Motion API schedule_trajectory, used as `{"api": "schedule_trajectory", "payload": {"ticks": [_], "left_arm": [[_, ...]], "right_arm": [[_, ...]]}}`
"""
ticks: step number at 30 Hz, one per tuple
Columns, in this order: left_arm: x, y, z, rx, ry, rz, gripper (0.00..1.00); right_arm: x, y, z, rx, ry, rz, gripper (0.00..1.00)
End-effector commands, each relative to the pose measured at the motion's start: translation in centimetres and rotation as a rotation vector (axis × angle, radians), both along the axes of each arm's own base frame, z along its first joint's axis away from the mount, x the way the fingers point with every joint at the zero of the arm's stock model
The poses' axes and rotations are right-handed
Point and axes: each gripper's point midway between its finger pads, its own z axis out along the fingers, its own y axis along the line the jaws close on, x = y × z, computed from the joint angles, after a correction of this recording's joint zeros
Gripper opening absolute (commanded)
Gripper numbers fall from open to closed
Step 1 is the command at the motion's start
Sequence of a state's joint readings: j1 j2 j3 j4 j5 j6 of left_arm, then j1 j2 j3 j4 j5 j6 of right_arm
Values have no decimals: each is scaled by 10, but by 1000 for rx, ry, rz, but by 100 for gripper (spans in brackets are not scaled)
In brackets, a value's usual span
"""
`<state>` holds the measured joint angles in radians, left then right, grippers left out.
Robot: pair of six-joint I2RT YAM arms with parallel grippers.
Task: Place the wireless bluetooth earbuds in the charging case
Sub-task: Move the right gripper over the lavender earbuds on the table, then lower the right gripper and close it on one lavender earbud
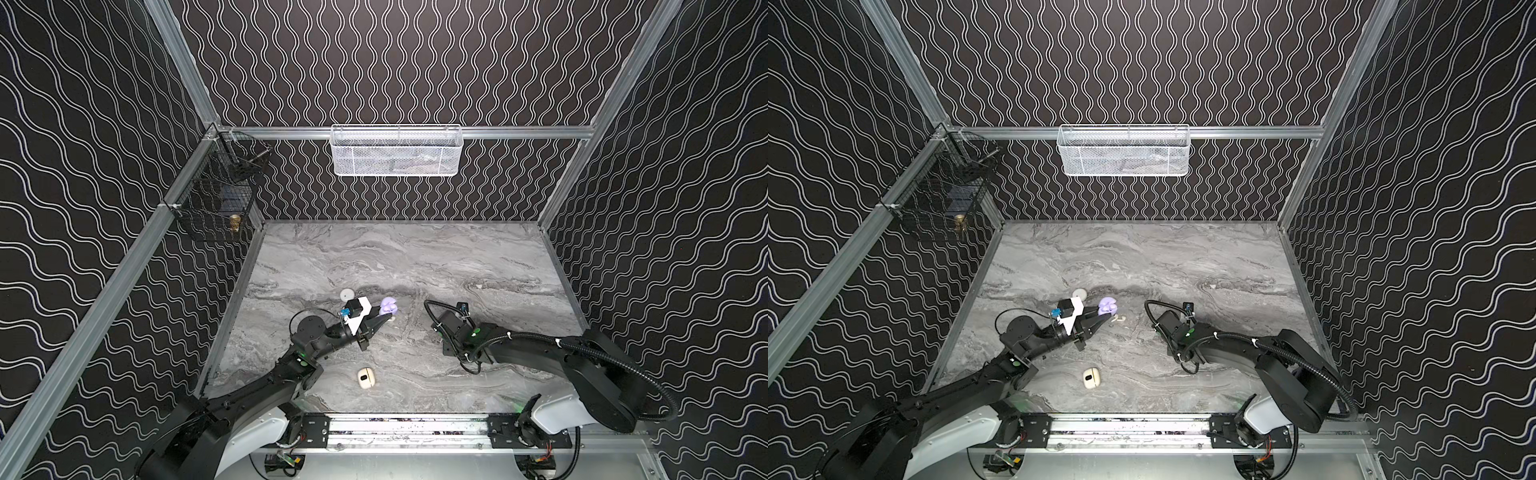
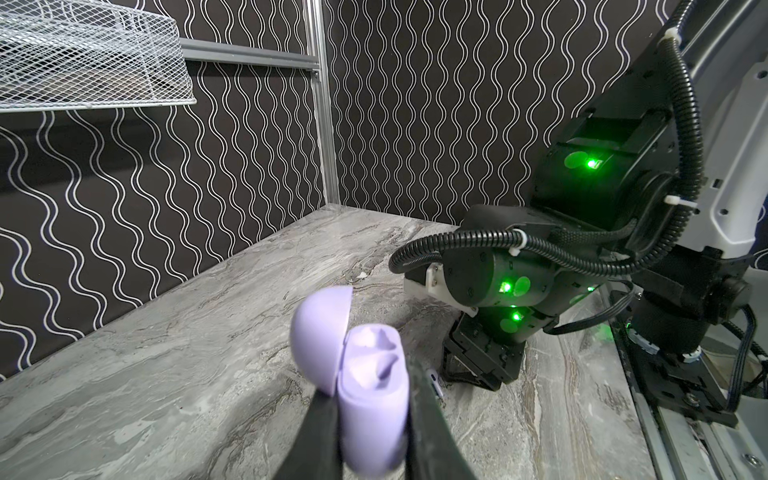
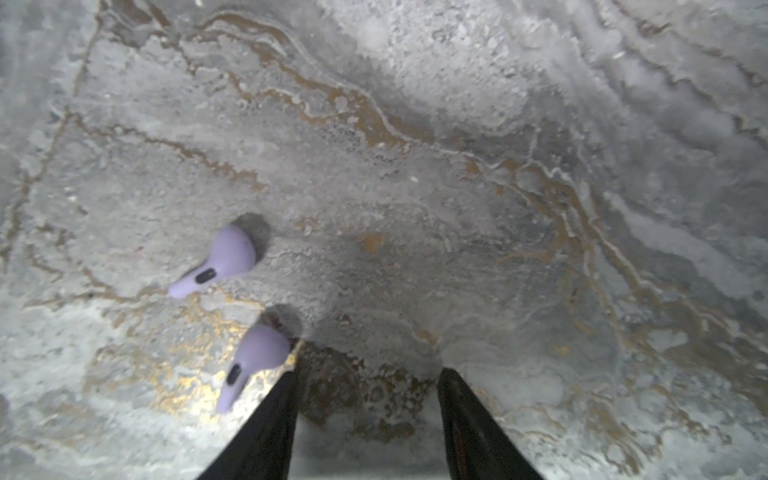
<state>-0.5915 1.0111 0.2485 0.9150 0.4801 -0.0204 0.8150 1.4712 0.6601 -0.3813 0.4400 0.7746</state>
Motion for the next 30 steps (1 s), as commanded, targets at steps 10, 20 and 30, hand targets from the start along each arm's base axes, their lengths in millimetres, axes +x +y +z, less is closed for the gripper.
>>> {"api": "schedule_trajectory", "payload": {"ticks": [10,20,30], "left_arm": [[0,-1,6,-6,-26,-5,0],[-10,-7,9,-24,-49,-75,0],[-11,-9,8,-27,-46,-91,0]], "right_arm": [[12,3,21,44,-46,-29,49],[16,29,50,104,-28,97,50],[11,33,30,37,69,154,54]]}}
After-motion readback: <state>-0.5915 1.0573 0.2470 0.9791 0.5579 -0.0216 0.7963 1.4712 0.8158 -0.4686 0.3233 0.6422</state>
